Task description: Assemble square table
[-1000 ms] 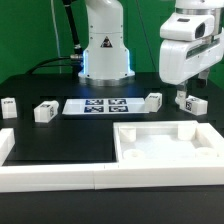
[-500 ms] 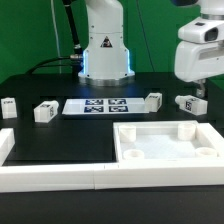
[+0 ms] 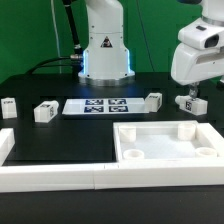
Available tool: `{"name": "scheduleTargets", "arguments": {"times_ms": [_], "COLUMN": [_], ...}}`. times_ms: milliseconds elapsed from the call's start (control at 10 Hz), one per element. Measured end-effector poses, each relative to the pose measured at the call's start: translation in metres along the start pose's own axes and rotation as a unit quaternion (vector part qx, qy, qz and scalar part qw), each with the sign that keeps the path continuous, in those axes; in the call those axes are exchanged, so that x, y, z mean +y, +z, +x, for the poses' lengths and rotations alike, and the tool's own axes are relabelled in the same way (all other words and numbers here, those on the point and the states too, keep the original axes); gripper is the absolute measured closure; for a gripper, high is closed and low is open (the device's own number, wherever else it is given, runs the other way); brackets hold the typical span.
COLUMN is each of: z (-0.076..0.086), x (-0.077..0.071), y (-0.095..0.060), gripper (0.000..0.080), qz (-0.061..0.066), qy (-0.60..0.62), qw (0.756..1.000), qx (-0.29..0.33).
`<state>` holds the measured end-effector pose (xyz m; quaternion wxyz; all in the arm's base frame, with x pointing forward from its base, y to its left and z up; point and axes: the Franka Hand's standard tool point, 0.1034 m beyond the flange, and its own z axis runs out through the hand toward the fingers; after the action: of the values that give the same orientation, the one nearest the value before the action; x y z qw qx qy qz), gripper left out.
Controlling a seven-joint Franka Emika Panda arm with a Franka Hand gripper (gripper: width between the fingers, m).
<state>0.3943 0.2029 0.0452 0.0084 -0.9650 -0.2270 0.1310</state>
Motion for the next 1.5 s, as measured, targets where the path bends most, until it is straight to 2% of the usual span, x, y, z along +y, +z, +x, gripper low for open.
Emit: {"name": "scheduleTargets", "arguments": {"times_ms": [100, 500, 600, 800, 900, 1200, 1400, 1500], "z": [0.000, -0.006, -0.012, -0.013, -0.017, -0.013, -0.019, -0.020], "x": [-0.001, -0.002, 0.000, 0.006, 0.004, 0.003, -0.003, 0.003], "y": [0.007, 0.009, 0.013, 0.017, 0.017, 0.022, 0.036, 0.040], "gripper": [0.0151, 0.0151, 0.0151, 0.0151, 0.0151, 0.0151, 0.0151, 0.0151], "qz": [0.004, 0.013, 0.016, 0.021, 0.023, 0.027, 0.022, 0.024], "qy": [0.002, 0.001, -0.001, -0.003, -0.006, -0.007, 0.005, 0.007], "qw": [0.999, 0.987, 0.977, 0.963, 0.952, 0.949, 0.944, 0.944], "qx": [-0.037, -0.160, -0.214, -0.268, -0.306, -0.314, -0.329, -0.330]}}
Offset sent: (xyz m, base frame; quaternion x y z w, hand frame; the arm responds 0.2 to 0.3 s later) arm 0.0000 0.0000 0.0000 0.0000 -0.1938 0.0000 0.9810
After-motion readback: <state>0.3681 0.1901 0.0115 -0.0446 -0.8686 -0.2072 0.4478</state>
